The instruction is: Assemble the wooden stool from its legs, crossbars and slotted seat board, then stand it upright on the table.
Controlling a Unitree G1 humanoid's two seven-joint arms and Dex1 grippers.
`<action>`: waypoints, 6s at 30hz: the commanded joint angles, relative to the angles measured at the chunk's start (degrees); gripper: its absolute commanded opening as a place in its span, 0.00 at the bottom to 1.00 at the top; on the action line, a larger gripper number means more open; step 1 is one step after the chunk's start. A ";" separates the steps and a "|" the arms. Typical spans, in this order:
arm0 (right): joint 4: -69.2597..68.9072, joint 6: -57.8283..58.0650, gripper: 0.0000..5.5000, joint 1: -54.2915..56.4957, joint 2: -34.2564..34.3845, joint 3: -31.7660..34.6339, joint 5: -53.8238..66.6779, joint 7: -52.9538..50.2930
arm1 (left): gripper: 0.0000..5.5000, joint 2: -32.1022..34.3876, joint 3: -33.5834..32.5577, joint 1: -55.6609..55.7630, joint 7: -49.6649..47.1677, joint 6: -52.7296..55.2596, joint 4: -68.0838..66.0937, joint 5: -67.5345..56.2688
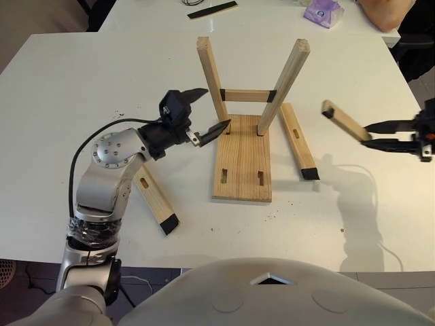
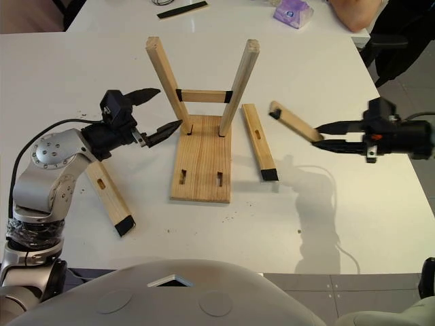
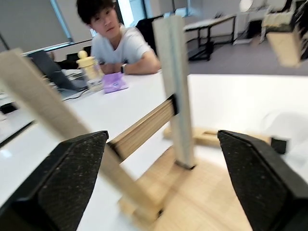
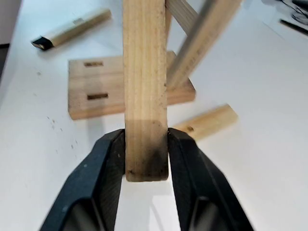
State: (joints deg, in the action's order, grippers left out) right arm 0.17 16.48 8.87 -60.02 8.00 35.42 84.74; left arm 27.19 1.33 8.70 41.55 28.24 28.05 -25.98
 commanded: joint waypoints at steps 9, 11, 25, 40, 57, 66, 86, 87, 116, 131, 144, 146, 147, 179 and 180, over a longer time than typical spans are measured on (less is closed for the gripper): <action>-18.43 23.37 0.24 9.06 10.31 -4.24 20.57 -11.94 | 0.59 1.28 -3.01 1.72 4.57 10.41 9.56 -27.94; -17.79 23.28 0.24 9.92 11.44 -5.99 19.05 -11.78 | 0.59 0.76 -2.67 2.96 3.53 10.26 8.53 -28.23; -13.53 19.82 0.24 12.02 15.54 -13.24 8.78 -8.98 | 0.59 1.46 0.81 4.73 3.26 9.11 7.67 -25.67; -14.12 17.18 0.24 11.12 15.76 -14.11 4.02 -7.30 | 0.25 3.84 4.89 3.64 4.36 8.22 7.46 -19.98; -13.91 13.76 0.44 7.05 14.66 -11.95 -1.58 -9.70 | 0.24 6.31 3.09 5.31 4.51 7.42 3.75 -16.94; -25.89 11.74 0.44 -13.82 19.34 4.49 2.23 -23.97 | 0.24 27.81 -14.25 -4.43 19.75 5.62 -6.41 -12.77; -31.15 5.02 0.44 -23.78 22.05 5.64 -2.52 -34.38 | 0.24 35.15 -21.31 -20.71 29.02 -0.14 -11.37 -3.58; -30.91 4.94 0.44 -23.64 21.89 5.66 -2.48 -34.30 | 0.24 35.14 -21.29 -20.81 29.06 -0.28 -11.51 -3.35; -27.24 3.77 0.44 -20.69 19.58 3.44 -4.02 -32.61 | 0.24 31.46 -17.28 -28.24 25.06 -6.42 -11.56 3.71; -21.54 3.82 0.44 -12.93 16.78 0.35 -5.25 -27.95 | 0.24 13.46 -6.01 -17.60 11.65 -14.44 -15.19 4.01; -19.79 3.18 0.44 -11.75 16.26 -0.67 -6.42 -26.38 | 0.24 9.72 -4.06 -21.18 7.53 -19.03 -15.36 6.54; -19.97 3.25 0.44 -11.94 16.30 -0.55 -6.32 -26.51 | 0.24 9.57 -4.30 -22.28 7.84 -20.08 -16.50 6.61; -19.89 3.35 0.44 -11.74 16.25 -0.48 -6.19 -26.49 | 0.24 9.43 -4.04 -22.84 7.87 -20.83 -17.20 7.11; -17.41 2.10 0.44 -10.92 16.95 -2.13 -7.84 -26.57 | 0.57 9.93 -9.71 -23.00 10.40 -11.97 -7.88 -9.49; -17.62 2.06 0.44 -11.22 16.96 -2.01 -7.78 -26.67 | 0.57 10.58 -10.62 -22.97 10.43 -10.94 -6.44 -10.54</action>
State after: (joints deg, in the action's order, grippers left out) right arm -17.03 18.92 -1.62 -42.97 5.43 28.02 58.29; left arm 35.95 -7.24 -13.78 51.54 14.77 18.33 -34.07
